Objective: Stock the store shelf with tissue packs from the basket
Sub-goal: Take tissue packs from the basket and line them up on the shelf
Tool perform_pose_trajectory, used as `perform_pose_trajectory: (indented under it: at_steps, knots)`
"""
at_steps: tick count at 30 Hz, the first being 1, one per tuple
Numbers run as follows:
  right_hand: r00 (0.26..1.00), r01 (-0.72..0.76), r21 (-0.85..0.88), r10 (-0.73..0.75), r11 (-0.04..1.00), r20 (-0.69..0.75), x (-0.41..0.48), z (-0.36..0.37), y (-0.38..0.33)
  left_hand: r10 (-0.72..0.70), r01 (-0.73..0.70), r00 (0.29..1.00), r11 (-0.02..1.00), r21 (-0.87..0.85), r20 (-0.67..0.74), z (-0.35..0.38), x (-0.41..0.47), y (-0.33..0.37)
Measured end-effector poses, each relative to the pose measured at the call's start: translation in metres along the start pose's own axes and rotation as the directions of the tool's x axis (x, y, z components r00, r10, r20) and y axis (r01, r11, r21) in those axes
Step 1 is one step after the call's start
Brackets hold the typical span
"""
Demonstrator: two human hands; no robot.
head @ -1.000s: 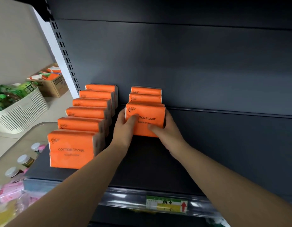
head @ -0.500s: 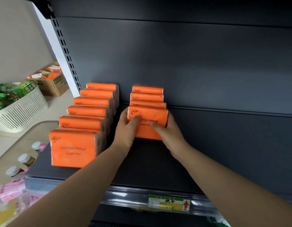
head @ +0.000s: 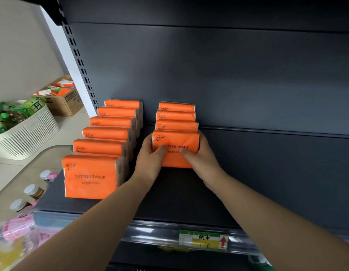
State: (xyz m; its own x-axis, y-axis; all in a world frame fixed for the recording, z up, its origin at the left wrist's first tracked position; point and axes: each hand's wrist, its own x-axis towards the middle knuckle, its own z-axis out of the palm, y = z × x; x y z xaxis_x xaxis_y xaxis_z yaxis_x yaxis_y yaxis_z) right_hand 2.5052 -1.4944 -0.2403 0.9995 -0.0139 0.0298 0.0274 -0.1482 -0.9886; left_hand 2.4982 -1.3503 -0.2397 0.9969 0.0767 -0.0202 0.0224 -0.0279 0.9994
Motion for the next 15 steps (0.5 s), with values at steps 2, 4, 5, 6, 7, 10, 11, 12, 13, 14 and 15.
perform_pose_trajectory:
  at_steps: [2,4,5,6,7,10,11,12,13,14,15]
  knots:
    - [1.0,-0.001,-0.003,0.001,1.0,-0.006,-0.002,-0.001,-0.002,0.003,-0.003,1.0,1.0,0.025,-0.001,-0.001,-0.001,0.0]
    - [1.0,0.014,-0.008,-0.014,1.0,-0.004,-0.003,-0.002,-0.004,0.004,-0.004,1.0,0.999,0.04,-0.002,-0.002,-0.002,0.002]
    - [1.0,0.027,-0.014,-0.027,1.0,-0.002,-0.004,-0.003,-0.006,0.002,-0.002,1.0,0.999,0.042,-0.004,-0.002,-0.002,0.003]
    - [0.999,0.044,-0.019,-0.044,0.999,-0.004,-0.004,-0.003,-0.008,0.001,-0.001,1.0,0.999,0.046,-0.005,-0.003,-0.003,0.005]
    - [0.998,0.058,-0.025,-0.058,0.998,-0.008,-0.005,-0.004,-0.01,0.002,-0.002,1.0,0.998,0.056,-0.004,-0.003,-0.003,0.007]
    - [0.996,0.088,-0.047,-0.088,0.995,-0.009,-0.008,-0.005,-0.019,0.015,-0.013,1.0,0.991,0.13,-0.015,-0.003,-0.005,0.017]
    - [0.995,0.096,-0.064,-0.097,0.993,-0.008,-0.008,-0.005,-0.022,0.028,-0.025,0.999,0.986,0.162,-0.018,-0.003,-0.006,0.02]
    - [0.995,0.099,-0.084,-0.101,0.992,-0.018,-0.009,-0.005,-0.025,0.044,-0.04,0.999,0.979,0.201,-0.018,-0.003,-0.007,0.023]
    - [0.994,0.102,-0.109,-0.106,0.989,-0.035,-0.01,-0.006,-0.028,0.058,-0.052,0.998,0.969,0.241,-0.017,-0.003,-0.008,0.027]
    - [0.991,0.112,-0.141,-0.121,0.984,-0.052,-0.012,-0.007,-0.031,0.07,-0.063,0.997,0.959,0.277,-0.015,-0.002,-0.01,0.031]
    - [0.988,0.127,-0.178,-0.14,0.976,-0.062,-0.014,-0.007,-0.033,0.083,-0.076,0.997,0.948,0.309,-0.009,-0.002,-0.012,0.035]
